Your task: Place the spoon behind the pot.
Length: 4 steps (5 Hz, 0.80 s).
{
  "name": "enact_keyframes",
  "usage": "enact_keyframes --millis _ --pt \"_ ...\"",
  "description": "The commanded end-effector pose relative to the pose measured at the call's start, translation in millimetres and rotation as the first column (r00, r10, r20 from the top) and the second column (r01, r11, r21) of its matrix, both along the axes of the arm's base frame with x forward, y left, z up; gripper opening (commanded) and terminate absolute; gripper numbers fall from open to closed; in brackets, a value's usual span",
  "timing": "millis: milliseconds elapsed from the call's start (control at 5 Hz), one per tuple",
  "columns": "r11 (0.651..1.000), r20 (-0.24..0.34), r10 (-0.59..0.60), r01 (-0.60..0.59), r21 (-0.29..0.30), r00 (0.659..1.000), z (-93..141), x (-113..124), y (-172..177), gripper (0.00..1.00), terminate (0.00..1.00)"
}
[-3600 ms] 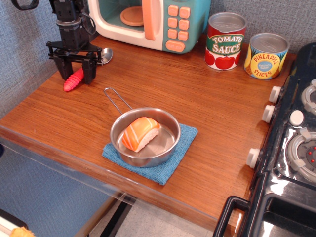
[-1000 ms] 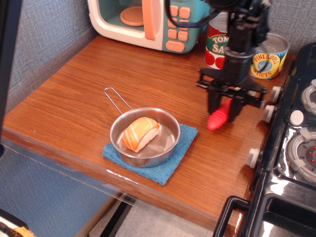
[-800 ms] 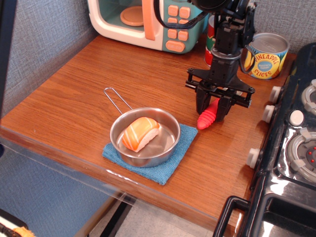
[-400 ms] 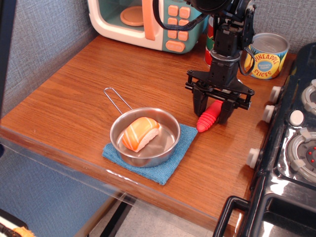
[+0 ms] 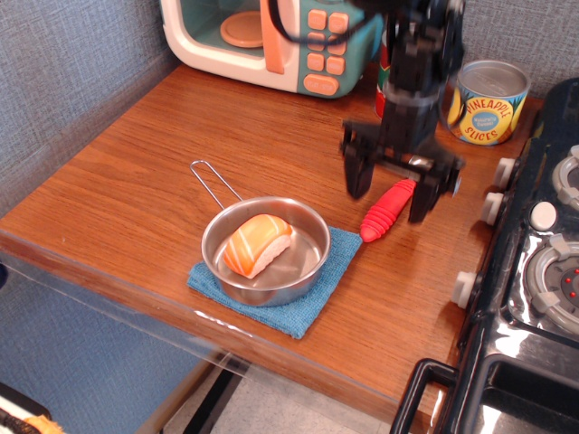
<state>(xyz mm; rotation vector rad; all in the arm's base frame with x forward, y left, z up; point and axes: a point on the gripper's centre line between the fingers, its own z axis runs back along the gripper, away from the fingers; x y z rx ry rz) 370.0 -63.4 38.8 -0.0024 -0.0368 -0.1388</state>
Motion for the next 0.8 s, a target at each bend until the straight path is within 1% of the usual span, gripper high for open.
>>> enact_keyframes --millis 0,200,400,600 --pt "0.999 0.196 -0.018 0.024 -0.028 0.98 82.1 -29.0 17.3 1.0 0.0" --pt "1.0 0.149 -0.023 0.02 0.02 0.989 80.5 -33.9 27.8 1.0 0.0" --pt "1.0 0.149 -0.023 0.02 0.02 0.989 80.5 -33.9 27.8 1.0 0.0" --pt "1.0 0.149 -0.023 0.02 0.02 0.989 80.5 -33.9 27.8 1.0 1.0"
